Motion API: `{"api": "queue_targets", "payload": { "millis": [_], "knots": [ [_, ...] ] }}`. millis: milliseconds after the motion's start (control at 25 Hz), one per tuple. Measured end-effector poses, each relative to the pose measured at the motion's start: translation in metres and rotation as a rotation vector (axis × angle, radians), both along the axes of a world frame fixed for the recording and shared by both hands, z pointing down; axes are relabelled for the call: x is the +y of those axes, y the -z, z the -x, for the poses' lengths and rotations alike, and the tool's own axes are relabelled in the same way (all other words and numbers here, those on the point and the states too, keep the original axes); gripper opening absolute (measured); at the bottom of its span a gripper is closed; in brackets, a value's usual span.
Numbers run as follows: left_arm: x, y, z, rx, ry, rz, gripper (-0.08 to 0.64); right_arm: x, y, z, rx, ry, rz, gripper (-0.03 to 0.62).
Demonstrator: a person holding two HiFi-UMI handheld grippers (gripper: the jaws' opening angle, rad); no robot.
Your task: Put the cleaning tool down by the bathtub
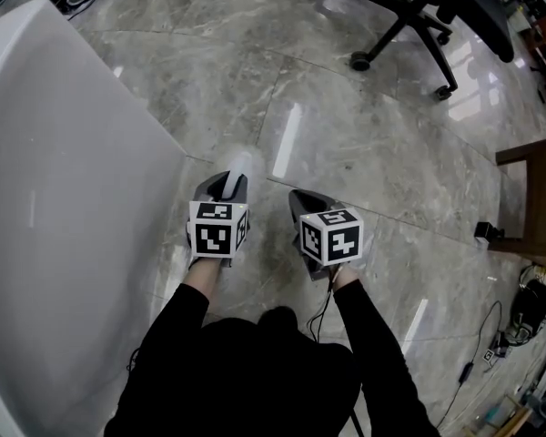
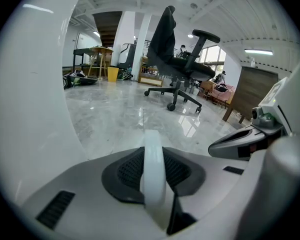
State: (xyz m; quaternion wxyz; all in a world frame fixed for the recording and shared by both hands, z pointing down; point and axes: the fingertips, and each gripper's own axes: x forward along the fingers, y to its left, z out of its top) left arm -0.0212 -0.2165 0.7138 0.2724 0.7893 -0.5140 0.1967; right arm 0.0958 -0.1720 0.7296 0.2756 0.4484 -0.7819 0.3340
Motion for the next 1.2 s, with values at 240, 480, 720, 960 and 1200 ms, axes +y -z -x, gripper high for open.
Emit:
{"api": "queue_targets", "payload": {
  "millis": [240, 480, 720, 960, 1200],
  "knots": [
    [-0.002, -0.013, -0.001, -0.021, -0.008, 0.003, 0.1, 0.001, -0.014, 0.005, -0.001, -0.001, 0.013, 0.001],
    [0.0, -0.03, 0.005, -0.039, 0.003, 0.031, 0.1, 0.004, -0.023, 0.008, 0.005, 0.006, 0.031, 0.002],
    [0.005, -0.044, 0.005, -0.036, 0.013, 0.054, 0.1, 0.007, -0.027, 0.013, 0.018, 0.031, 0.028, 0.0],
    [0.009, -0.055, 0.005, -0.049, 0.015, 0.071, 0.1, 0.014, -0.03, 0.015, 0.029, 0.044, 0.038, 0.0],
    [0.011, -0.066, 0.008, -0.063, 0.034, 0.085, 0.1, 0.02, -0.036, 0.014, 0.037, 0.043, 0.054, 0.0]
  ]
}}
